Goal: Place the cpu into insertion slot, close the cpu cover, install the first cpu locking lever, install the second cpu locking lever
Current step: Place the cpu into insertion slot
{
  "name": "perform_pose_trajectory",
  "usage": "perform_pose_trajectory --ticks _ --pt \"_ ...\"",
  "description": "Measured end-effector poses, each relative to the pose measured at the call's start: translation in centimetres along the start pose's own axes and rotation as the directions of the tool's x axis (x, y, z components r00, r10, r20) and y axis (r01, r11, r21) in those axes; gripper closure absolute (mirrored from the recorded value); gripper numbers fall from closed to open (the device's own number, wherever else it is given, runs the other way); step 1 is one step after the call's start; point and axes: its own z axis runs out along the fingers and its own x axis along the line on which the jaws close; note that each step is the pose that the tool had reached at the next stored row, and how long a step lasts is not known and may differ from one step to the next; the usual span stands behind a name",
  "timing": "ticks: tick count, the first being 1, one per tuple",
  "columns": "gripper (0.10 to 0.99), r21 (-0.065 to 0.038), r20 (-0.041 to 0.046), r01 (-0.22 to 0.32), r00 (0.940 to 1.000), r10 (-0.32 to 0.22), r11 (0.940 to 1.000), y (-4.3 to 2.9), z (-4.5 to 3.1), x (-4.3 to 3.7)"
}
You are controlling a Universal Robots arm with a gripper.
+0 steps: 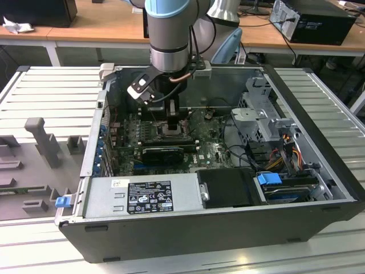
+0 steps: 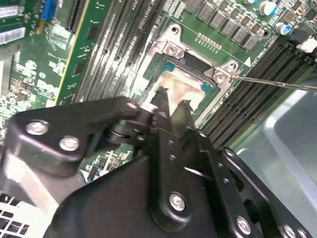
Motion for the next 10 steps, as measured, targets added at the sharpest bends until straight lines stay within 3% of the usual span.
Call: perform_pose_trajectory --ticks 1,3,10 --pt "0.929 0.0 0.0082 0.001 1.0 -0.001 1.0 0.01 -0.05 -0.04" --pt "0.98 0.0 0.0166 0.002 0.9999 -0.002 1.0 0.02 -0.19 -0.05" --pt "0.98 0.0 0.0172 0.001 0.9999 -0.001 1.0 0.06 -0.72 -0.05"
